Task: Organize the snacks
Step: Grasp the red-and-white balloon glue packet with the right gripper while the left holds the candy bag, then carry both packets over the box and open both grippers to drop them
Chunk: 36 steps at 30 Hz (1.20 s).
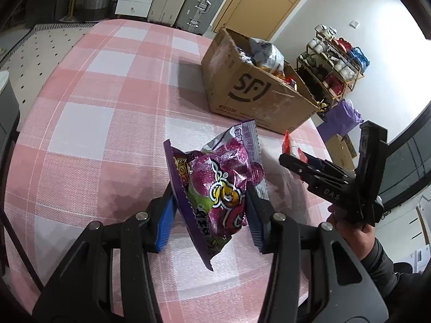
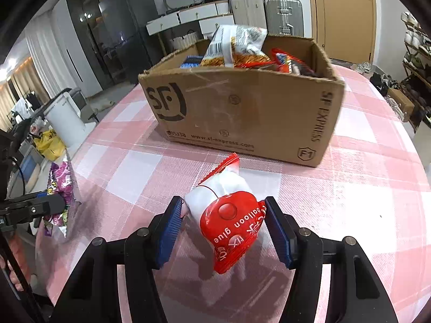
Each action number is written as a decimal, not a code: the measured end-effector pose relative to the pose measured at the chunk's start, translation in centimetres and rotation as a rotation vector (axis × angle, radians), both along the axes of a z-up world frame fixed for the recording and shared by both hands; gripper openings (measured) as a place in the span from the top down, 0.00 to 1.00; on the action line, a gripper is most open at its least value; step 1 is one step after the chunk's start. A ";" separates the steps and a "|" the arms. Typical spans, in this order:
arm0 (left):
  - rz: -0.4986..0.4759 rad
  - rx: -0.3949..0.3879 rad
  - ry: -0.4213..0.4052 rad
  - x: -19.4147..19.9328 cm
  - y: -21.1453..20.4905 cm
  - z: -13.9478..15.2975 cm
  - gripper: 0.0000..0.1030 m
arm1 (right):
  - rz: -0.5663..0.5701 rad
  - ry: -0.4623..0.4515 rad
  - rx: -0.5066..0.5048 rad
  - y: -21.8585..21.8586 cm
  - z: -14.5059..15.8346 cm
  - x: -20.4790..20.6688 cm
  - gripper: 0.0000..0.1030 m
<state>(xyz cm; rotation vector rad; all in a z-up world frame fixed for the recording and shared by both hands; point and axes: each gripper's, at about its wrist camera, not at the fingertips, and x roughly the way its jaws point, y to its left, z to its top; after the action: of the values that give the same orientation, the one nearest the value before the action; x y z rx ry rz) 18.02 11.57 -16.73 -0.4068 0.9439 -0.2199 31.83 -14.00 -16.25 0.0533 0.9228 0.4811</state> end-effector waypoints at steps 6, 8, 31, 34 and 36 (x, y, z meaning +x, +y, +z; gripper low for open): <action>-0.005 0.036 -0.001 0.1 -1.4 1.0 0.57 | -0.023 -0.055 0.007 -2.4 1.5 -1.8 0.40; -0.010 0.049 0.000 0.1 -1.9 1.3 0.57 | -0.039 -0.055 0.017 -3.4 1.7 -2.2 0.40; -0.010 0.140 -0.134 5.6 -4.7 9.8 0.57 | -0.041 -0.215 0.224 -9.8 11.4 -2.5 0.40; -0.009 0.139 -0.148 6.8 -4.9 11.1 0.57 | -0.029 -0.239 0.235 -10.2 13.2 -1.7 0.40; -0.006 0.136 -0.154 7.7 -5.1 11.9 0.57 | -0.019 -0.250 0.235 -10.2 14.2 -1.1 0.40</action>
<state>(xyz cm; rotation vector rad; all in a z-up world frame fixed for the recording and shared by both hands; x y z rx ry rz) 25.68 6.50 -4.83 -0.2581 0.8033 -0.1891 30.74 -24.25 -2.01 0.2110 0.6173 0.5628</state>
